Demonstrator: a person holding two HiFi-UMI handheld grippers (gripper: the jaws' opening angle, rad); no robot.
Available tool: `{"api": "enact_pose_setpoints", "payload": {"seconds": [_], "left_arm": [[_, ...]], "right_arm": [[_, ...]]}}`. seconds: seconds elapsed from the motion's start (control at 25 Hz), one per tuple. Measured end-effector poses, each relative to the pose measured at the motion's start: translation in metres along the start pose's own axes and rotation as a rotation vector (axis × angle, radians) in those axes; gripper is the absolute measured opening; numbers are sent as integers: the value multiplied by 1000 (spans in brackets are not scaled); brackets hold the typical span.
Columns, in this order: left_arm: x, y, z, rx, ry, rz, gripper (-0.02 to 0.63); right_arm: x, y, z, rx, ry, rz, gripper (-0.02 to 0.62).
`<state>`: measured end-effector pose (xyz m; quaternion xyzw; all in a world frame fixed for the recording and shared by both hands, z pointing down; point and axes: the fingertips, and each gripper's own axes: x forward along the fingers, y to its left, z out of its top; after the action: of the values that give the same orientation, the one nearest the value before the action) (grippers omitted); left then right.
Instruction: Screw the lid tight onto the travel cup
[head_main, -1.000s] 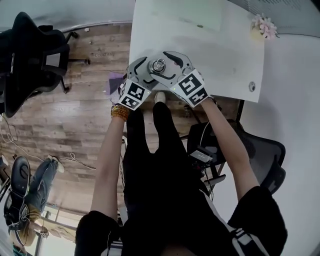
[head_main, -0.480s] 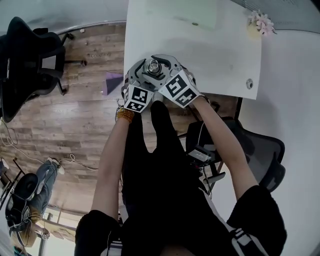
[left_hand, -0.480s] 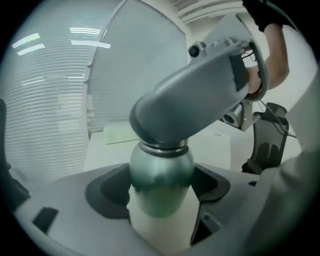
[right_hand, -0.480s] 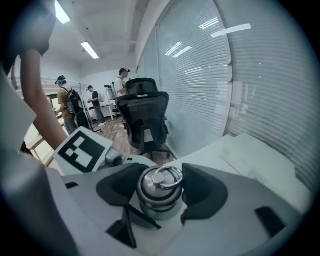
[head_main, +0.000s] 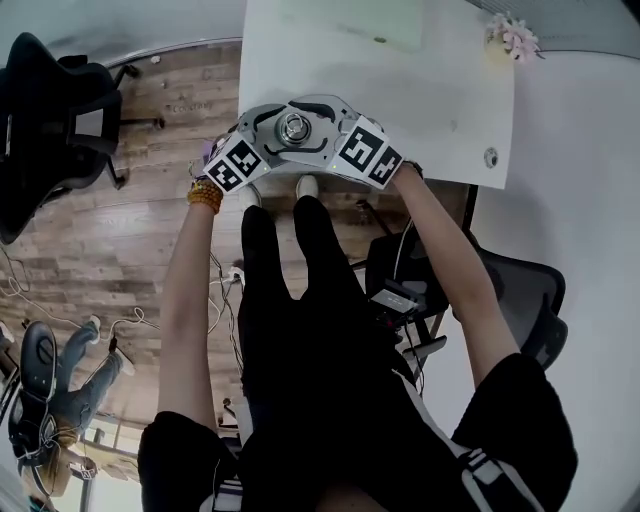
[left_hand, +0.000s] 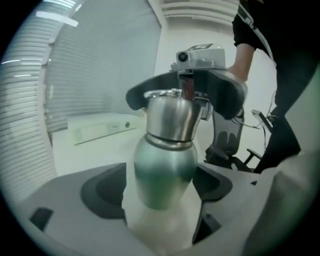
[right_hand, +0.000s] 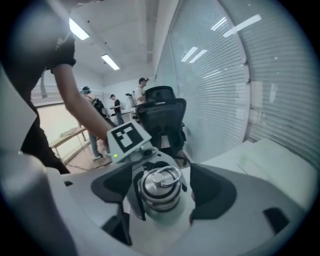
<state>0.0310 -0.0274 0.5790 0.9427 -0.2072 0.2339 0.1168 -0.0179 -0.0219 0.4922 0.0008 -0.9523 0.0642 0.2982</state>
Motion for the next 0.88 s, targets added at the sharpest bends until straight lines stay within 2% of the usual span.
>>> {"api": "enact_pose_setpoints", "payload": {"seconds": [0.12, 0.2, 0.28, 0.32, 0.36, 0.44, 0.52, 0.64, 0.8, 0.88], "left_arm": [[-24, 13, 2, -131, -98, 200, 403], [-27, 18, 1, -202, -115, 345, 403], [-19, 18, -1, -236, -79, 478, 398], [-16, 20, -2, -251, -59, 535, 376], [-14, 23, -1, -269, -49, 577, 369], [-13, 27, -1, -283, -49, 605, 368], [-14, 28, -3, -256, -49, 577, 367], [-10, 26, -5, -197, -38, 463, 367], [-6, 18, -4, -92, 6, 200, 368], [-2, 16, -3, -58, 33, 84, 377]], "right_arm": [[1, -18, 7, 115, 35, -219, 361], [5, -25, 4, 156, 63, -331, 358], [8, -23, -1, 173, 83, -378, 321], [9, -21, -2, 170, 87, -386, 262], [10, -21, -1, 161, 89, -389, 264], [11, -22, -1, 141, 89, -363, 263], [13, -21, 0, 111, 85, -303, 262], [15, -19, -1, 57, 87, -206, 262], [15, -12, -3, 45, 79, -38, 262], [15, -11, -2, 16, 77, 2, 263]]}}
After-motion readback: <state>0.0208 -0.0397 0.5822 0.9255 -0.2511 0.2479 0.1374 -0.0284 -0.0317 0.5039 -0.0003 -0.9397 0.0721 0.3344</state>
